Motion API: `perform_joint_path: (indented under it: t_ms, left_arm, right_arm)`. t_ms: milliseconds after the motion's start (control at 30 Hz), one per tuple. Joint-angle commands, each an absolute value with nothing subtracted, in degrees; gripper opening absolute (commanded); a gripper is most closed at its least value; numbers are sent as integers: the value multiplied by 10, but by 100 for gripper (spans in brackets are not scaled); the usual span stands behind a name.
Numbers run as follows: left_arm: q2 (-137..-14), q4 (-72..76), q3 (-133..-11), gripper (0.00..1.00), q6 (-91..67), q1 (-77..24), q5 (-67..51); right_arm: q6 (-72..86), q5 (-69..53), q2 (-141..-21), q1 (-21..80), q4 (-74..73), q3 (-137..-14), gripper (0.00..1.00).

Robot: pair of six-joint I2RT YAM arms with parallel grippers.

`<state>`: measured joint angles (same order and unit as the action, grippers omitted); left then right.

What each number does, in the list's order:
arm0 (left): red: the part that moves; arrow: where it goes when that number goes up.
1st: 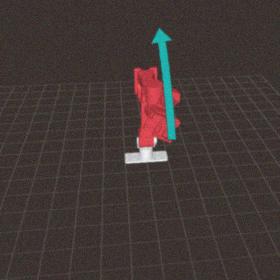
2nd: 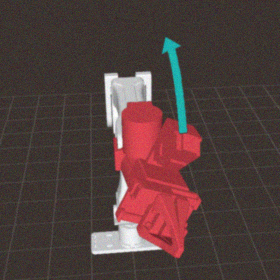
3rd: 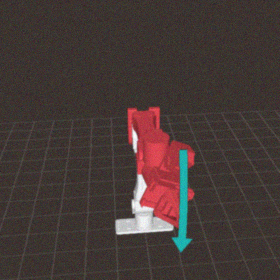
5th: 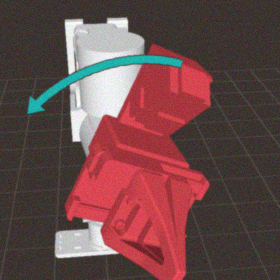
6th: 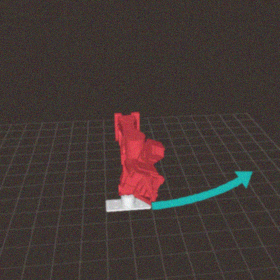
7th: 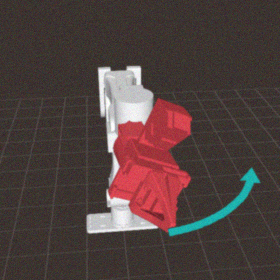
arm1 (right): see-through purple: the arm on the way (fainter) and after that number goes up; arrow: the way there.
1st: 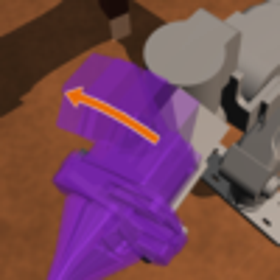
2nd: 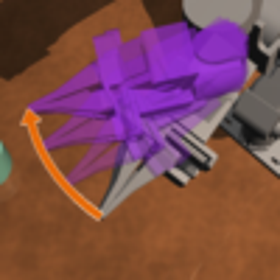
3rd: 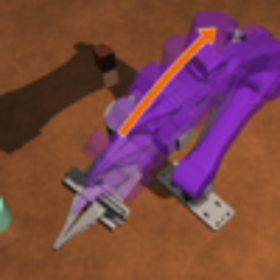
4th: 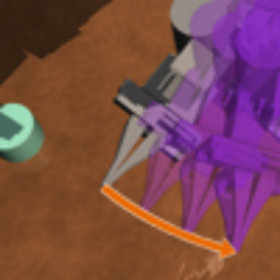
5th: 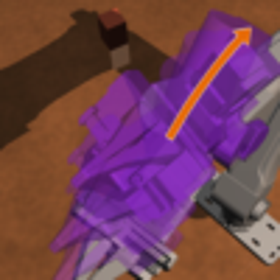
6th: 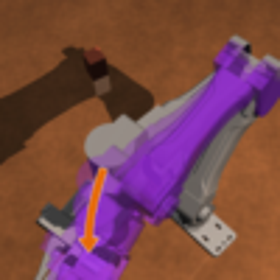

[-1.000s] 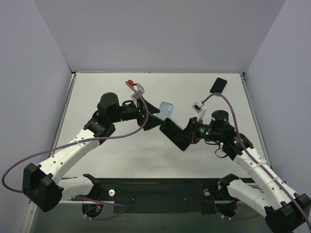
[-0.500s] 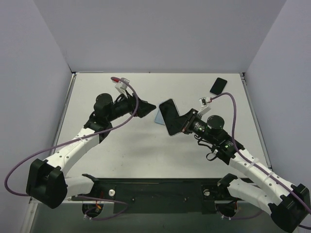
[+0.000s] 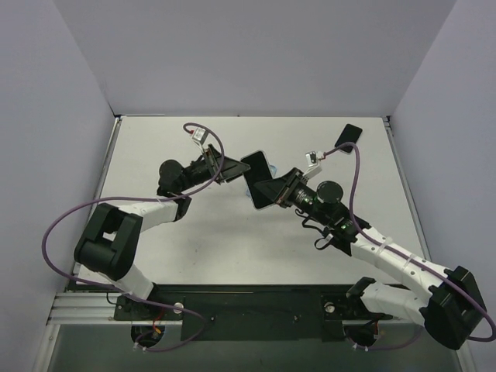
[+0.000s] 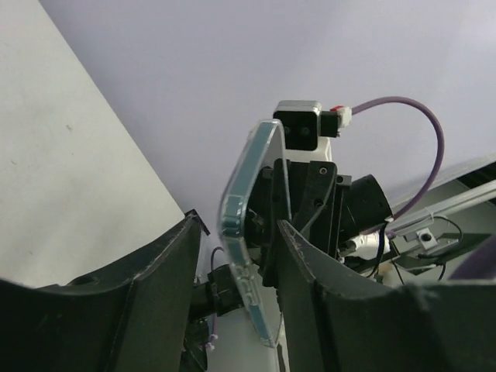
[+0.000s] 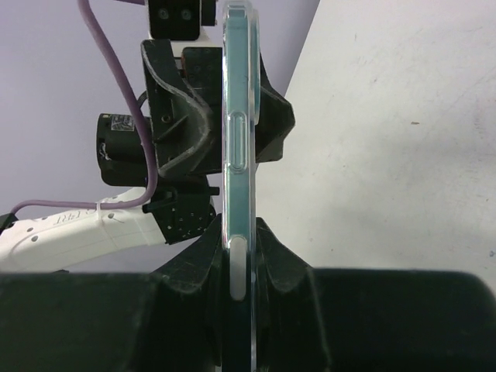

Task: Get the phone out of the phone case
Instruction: Remove the phone case from the phone.

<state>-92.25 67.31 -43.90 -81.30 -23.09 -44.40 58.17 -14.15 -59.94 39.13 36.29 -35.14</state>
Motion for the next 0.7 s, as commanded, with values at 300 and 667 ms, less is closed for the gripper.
perform_joint_path:
  t_ms: [300,667]
  left_arm:
    - [-906,891,-460,25,-851,-243,-484]
    - [-895,941,-466,34,-874,-247,-491]
  right_arm:
    - [548,-62,-628,475,490,-369,0]
    - [571,-83,-641,479,523,-346,0]
